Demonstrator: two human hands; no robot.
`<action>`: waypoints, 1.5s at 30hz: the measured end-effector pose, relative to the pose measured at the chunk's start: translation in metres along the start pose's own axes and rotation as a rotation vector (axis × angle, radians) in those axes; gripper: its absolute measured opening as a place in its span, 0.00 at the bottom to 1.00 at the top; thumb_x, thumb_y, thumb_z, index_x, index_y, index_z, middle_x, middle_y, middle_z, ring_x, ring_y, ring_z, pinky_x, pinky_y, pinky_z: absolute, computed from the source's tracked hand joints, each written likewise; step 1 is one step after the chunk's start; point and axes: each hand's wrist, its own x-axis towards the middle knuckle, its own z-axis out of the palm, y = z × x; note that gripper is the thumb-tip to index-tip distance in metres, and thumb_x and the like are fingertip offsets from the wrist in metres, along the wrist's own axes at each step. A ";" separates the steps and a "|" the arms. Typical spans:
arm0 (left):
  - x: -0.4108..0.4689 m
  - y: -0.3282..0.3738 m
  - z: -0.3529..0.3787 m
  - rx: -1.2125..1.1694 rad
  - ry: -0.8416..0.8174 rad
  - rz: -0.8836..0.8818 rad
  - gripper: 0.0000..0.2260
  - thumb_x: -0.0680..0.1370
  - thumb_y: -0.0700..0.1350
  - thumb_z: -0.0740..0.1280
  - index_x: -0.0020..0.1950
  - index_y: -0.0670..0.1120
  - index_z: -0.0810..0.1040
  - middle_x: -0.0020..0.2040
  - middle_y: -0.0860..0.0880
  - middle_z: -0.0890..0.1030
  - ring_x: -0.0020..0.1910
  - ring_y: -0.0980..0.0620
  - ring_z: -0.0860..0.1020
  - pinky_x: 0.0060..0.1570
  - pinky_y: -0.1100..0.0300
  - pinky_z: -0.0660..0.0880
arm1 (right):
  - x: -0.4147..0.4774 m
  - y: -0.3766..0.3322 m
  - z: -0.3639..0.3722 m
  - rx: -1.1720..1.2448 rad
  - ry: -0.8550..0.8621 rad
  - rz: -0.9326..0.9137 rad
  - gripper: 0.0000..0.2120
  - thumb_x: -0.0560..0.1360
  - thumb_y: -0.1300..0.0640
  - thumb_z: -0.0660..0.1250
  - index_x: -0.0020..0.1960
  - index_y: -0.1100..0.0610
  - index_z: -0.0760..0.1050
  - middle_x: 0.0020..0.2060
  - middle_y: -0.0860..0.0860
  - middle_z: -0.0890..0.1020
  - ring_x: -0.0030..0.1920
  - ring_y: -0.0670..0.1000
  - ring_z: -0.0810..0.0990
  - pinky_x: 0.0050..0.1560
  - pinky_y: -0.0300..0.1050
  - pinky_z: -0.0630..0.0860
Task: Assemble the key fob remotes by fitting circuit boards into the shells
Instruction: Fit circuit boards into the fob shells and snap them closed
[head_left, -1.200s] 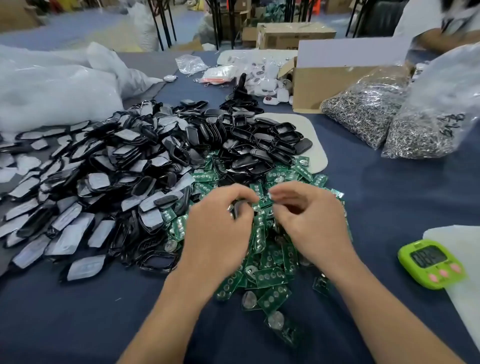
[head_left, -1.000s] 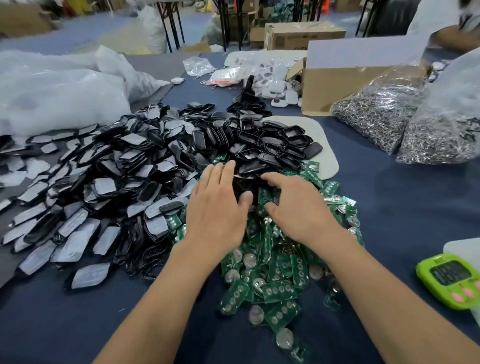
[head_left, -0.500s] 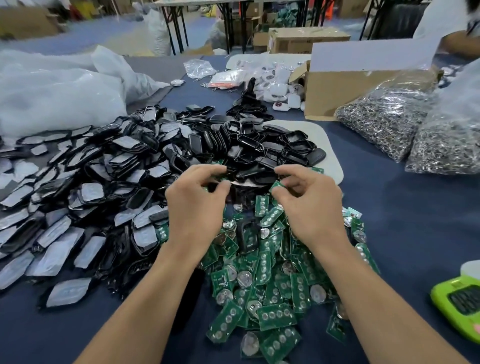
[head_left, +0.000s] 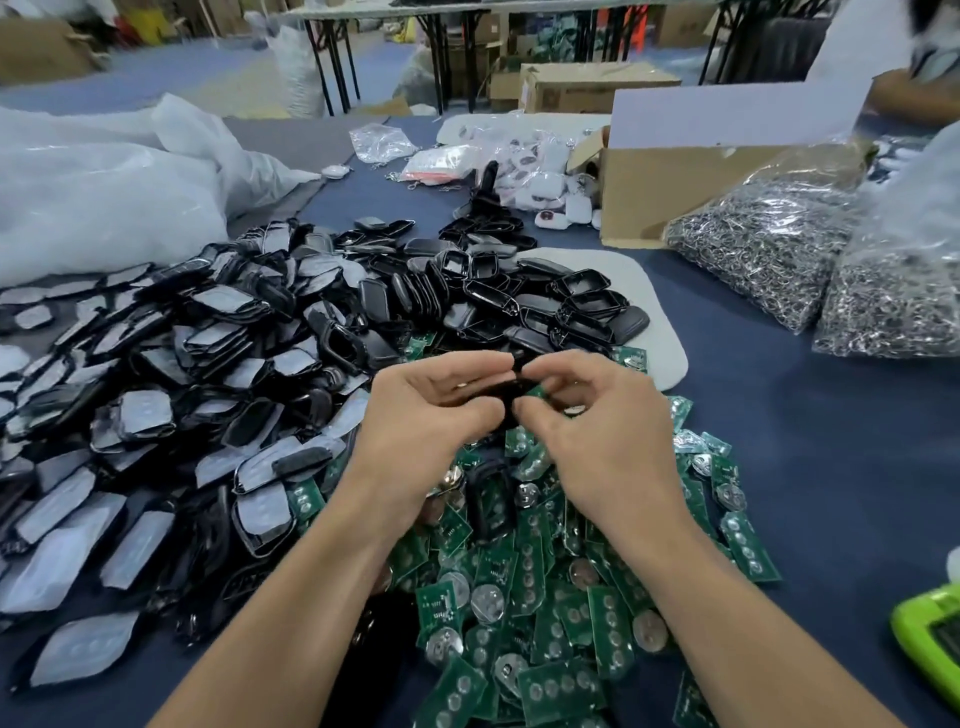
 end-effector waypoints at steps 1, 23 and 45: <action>0.001 0.000 -0.003 -0.060 -0.053 -0.018 0.20 0.69 0.28 0.75 0.56 0.47 0.88 0.54 0.46 0.88 0.57 0.50 0.86 0.52 0.62 0.81 | 0.002 0.002 0.000 0.038 0.016 0.015 0.12 0.71 0.57 0.80 0.50 0.43 0.85 0.37 0.41 0.83 0.38 0.41 0.82 0.37 0.31 0.75; -0.003 0.012 0.012 -0.017 0.231 -0.135 0.14 0.74 0.37 0.78 0.56 0.50 0.81 0.42 0.45 0.89 0.39 0.45 0.88 0.39 0.60 0.84 | 0.017 0.003 -0.028 0.918 -0.083 0.668 0.18 0.82 0.52 0.66 0.48 0.66 0.85 0.44 0.61 0.88 0.35 0.51 0.86 0.32 0.40 0.81; 0.005 0.007 0.011 -0.057 0.232 -0.203 0.10 0.81 0.33 0.70 0.54 0.48 0.80 0.46 0.48 0.89 0.44 0.47 0.89 0.40 0.61 0.84 | 0.004 -0.004 -0.055 -0.660 -0.344 0.120 0.12 0.68 0.41 0.78 0.38 0.46 0.77 0.31 0.41 0.81 0.34 0.41 0.79 0.37 0.42 0.76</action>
